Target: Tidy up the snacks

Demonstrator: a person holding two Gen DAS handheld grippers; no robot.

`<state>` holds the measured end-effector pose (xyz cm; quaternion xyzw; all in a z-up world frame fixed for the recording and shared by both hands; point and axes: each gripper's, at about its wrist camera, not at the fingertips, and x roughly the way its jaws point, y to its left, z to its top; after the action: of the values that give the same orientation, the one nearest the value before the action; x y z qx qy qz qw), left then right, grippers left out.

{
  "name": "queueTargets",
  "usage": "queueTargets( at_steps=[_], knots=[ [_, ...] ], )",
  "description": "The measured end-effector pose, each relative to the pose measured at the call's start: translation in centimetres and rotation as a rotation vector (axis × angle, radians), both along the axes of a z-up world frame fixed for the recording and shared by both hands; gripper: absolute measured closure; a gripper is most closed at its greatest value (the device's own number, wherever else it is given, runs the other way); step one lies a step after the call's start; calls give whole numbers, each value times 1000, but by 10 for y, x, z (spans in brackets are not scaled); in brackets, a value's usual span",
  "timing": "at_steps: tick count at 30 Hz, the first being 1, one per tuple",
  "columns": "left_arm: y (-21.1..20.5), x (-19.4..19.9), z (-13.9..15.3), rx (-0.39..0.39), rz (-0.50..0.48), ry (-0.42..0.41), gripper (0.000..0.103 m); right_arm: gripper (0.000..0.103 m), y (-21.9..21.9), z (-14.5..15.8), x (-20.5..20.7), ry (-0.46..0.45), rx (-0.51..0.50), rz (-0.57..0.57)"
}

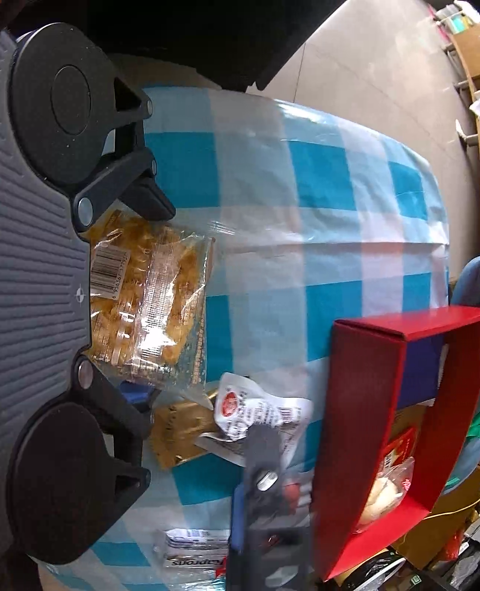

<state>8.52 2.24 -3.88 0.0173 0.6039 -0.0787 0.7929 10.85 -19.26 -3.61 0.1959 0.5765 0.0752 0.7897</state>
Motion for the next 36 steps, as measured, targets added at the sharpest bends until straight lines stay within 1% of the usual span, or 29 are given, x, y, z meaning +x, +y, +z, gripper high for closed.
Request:
queueTargets(
  at_steps=[2, 3, 5, 6, 8, 9, 10, 11, 12, 13, 14, 18, 19, 21, 23, 24, 25, 26, 28, 30, 32, 34, 35, 36],
  knots=[
    [-1, -2, -1, 0, -11, -3, 9, 29, 9, -7, 5, 10, 2, -40],
    [0, -2, -1, -3, -11, -5, 9, 27, 13, -11, 7, 9, 1, -55],
    [2, -4, -3, -15, -12, 3, 6, 26, 22, -11, 11, -14, -46, -57],
    [3, -4, -4, -17, -13, 5, 5, 27, 29, -10, 13, -22, -88, -26],
    [6, -5, -4, -24, -19, 10, 4, 39, 44, -7, 14, -36, -214, 89],
    [6, -6, -4, -27, -23, 12, 4, 51, 47, -7, 12, -39, -272, 142],
    [6, -6, -5, -29, -29, 17, 3, 53, 47, -6, 10, -40, -300, 181],
    [6, -7, -5, -31, -30, 19, 3, 53, 43, -4, 9, -31, -305, 201],
    [7, -7, -5, -36, -30, 20, 2, 54, 38, -2, 9, -14, -316, 202],
    [7, -7, -5, -43, -33, 23, 2, 61, 31, 0, 8, -4, -331, 200],
    [7, -7, -5, -46, -35, 24, 2, 63, 26, 2, 7, 5, -338, 204],
    [11, -8, -6, -62, -37, 30, 0, 64, 18, 6, -5, 25, -373, 251],
    [11, -8, -6, -63, -36, 29, 0, 64, 16, 6, -6, 31, -372, 234],
    [11, -9, -6, -60, -35, 27, 0, 63, 13, 6, -7, 11, -339, 182],
    [9, -9, -6, -53, -37, 25, 0, 55, 21, 9, -3, -34, -298, 172],
    [9, -9, -6, -50, -39, 25, 0, 43, 26, 9, 0, -40, -288, 187],
    [8, -9, -6, -46, -41, 24, 0, 37, 33, 8, 3, -41, -293, 219],
    [8, -9, -7, -43, -43, 23, 0, 37, 39, 5, 7, -41, -317, 234],
    [7, -9, -7, -38, -46, 20, 0, 36, 45, -6, 14, -9, -369, 244],
    [6, -9, -9, -28, -49, 19, 0, 32, 45, -13, 15, -8, -367, 235],
    [6, -8, -10, -13, -51, 14, 0, 31, 47, -11, 9, -29, -374, 246],
    [4, -9, -12, 9, -67, 8, 0, 23, 46, -13, 1, -45, -363, 265],
    [1, -9, -13, 26, -81, 4, 0, 13, 46, -16, -3, -44, -348, 290],
    [-2, -10, -15, 50, -99, -1, 0, 11, 45, -17, -4, -47, -339, 306]
  ],
)
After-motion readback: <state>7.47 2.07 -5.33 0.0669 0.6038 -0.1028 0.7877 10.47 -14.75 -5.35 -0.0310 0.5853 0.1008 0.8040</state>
